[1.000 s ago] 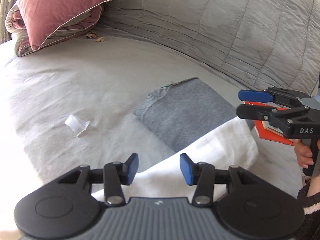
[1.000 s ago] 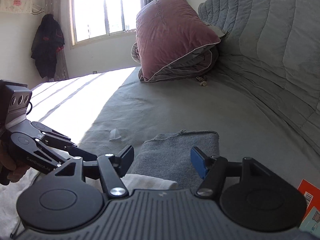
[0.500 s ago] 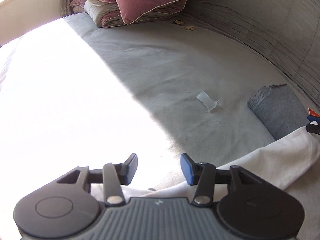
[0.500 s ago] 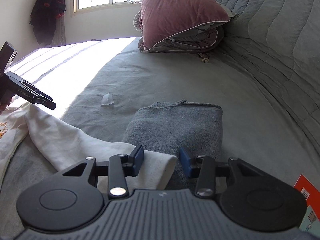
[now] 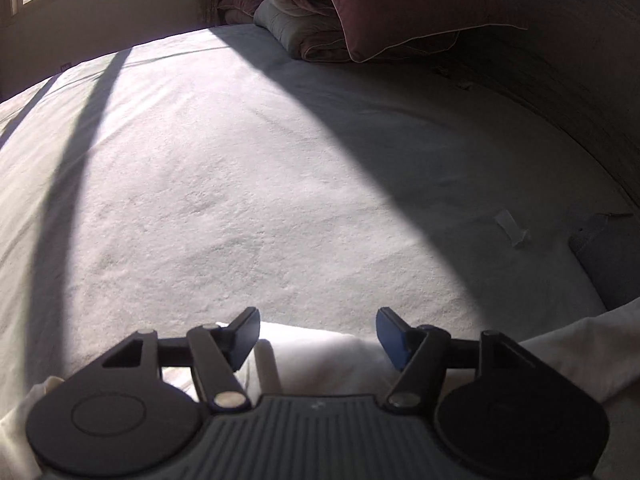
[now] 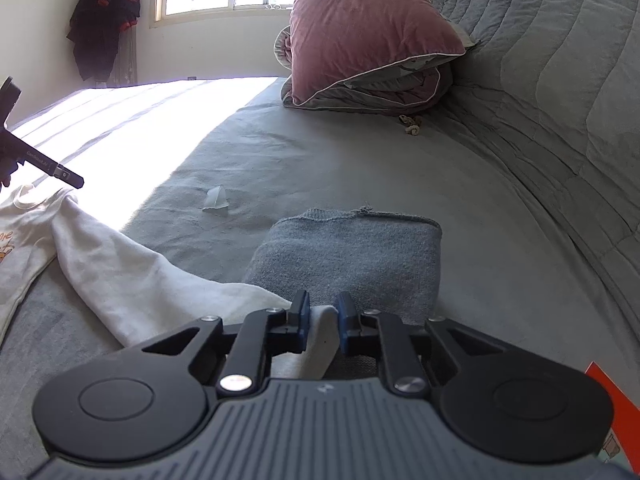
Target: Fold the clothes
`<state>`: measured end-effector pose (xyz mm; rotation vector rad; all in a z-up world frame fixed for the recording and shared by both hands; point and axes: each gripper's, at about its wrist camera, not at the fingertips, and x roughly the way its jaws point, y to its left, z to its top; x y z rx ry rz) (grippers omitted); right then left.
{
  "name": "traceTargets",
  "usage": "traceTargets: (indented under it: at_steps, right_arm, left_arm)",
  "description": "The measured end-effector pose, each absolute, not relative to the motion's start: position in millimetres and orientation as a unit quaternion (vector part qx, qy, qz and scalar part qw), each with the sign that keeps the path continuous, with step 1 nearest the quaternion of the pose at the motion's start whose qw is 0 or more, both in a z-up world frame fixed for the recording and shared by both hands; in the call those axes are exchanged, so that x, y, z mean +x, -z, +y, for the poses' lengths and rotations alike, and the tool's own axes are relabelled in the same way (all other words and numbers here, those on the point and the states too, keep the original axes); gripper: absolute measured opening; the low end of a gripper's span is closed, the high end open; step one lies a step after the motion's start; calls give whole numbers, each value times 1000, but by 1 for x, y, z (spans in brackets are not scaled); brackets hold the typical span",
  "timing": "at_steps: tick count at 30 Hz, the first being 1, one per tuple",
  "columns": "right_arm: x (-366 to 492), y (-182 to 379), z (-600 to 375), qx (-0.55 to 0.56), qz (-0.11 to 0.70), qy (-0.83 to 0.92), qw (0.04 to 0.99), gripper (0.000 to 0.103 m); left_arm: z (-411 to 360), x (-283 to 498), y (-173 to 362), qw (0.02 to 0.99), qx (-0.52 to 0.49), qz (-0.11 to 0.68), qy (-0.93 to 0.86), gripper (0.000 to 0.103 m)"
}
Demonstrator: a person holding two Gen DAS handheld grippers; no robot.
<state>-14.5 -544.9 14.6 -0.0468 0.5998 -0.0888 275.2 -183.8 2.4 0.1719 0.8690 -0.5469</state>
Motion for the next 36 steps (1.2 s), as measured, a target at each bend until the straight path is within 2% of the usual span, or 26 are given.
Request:
traceTargets:
  at_steps: [6,14,17,23,26,29,30,32,36]
  right_arm:
    - [-22,-26,-541,-33,252,32,967,6]
    - [-34,-53,-543,-12,144,59,988,5]
    - [-24,-49,-546,-14,170,97,981,5]
    - [24,-7,-549,-50,308,133,941,5]
    - [25,-13,-543,-59,302,150,939,11]
    - [20,-30,-534,-46,256,160,952,42]
    - [19,-36,-529,-43,239,158,957,56]
    - [22,-43,-516,-40,214,128,968,59]
    - [46,-42,-483,-13,196,22,980,59]
  left_arm:
    - [-174,283,7,869,67,423,249,73]
    - [-166,280,19,881,29,402,248,71]
    - [-163,273,21,894,13,380,239,71]
    - [-149,270,23,911,-23,344,227,73]
    - [-139,270,25,916,-54,324,230,75]
    - [-124,270,28,919,-108,302,228,77]
    - [-119,270,28,919,-126,295,228,77]
    - [-107,269,37,909,-186,281,245,77]
    - [-104,267,50,921,-137,282,230,78]
